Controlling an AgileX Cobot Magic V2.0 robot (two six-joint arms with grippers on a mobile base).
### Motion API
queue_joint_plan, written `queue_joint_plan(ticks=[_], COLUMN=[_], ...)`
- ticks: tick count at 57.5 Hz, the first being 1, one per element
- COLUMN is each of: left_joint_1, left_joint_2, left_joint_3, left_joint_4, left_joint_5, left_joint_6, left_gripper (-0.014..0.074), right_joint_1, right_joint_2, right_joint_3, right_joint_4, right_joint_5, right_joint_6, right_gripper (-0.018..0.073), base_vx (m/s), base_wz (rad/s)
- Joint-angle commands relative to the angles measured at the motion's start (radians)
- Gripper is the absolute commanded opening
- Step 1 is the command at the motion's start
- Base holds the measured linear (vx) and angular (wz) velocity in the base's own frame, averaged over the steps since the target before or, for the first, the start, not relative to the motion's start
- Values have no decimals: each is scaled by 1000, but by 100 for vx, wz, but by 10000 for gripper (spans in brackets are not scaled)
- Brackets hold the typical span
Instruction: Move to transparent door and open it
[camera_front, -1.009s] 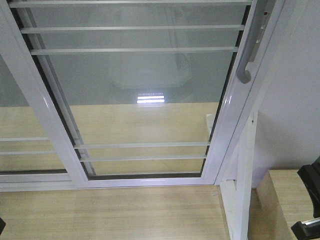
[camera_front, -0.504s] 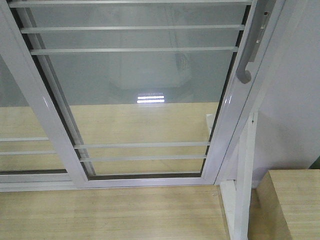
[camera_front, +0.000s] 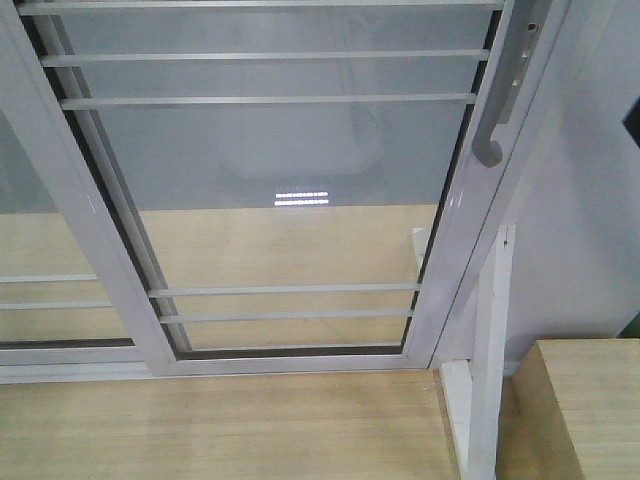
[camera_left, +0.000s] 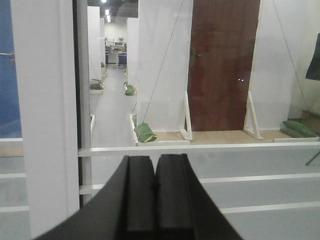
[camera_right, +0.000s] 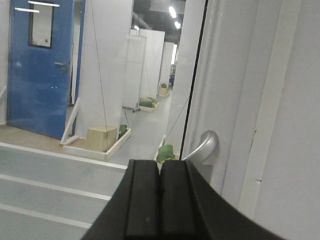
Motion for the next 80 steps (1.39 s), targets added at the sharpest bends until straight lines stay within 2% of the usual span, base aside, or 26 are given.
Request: queue_joint_plan(ticks=[1,8,20,30,41,50,57,64,72,80], left_joint_1=[-3,-3,-3,-3,-3,-3,-3,-3,-3,-3], left_joint_2=[58,109,142,144,149,149,149,149,149,149], left_joint_3=[-61,-64,-64,-64,-64,-64,-64,-64,-64,-64], left_joint_4=[-7,-7,-7,10,22,20,20,20,19,19], left_joint_5=[-108,-134,-106,-97,-77,-76,-77,-77,-75,-69], left_joint_6=[-8,-8,-8,10,19,19,19,19,16,16], left_gripper=[-6,-4,13,60,196,377,482,519,517,517], right_joint_1=[-2,-2,-2,-2,-2,-2,-2,-3,-4,-4], right_joint_2=[62,120,160,161,161,161,161,170,231,329], right_joint_3=[-55,-54,-54,-54,-54,-54,-54,-54,-54,-54], right_joint_4=[-3,-2,-1,-1,-1,-1,0,0,9,80], right_joint_5=[-107,-102,-49,-8,-5,-5,-11,-30,-108,-178], right_joint_6=[-10,-5,-5,-6,-6,-6,-6,-6,-6,-4], right_gripper=[-5,-3,8,46,161,330,446,513,512,512], base_vx=[0,0,0,0,0,0,0,0,0,0], base_wz=[0,0,0,0,0,0,0,0,0,0])
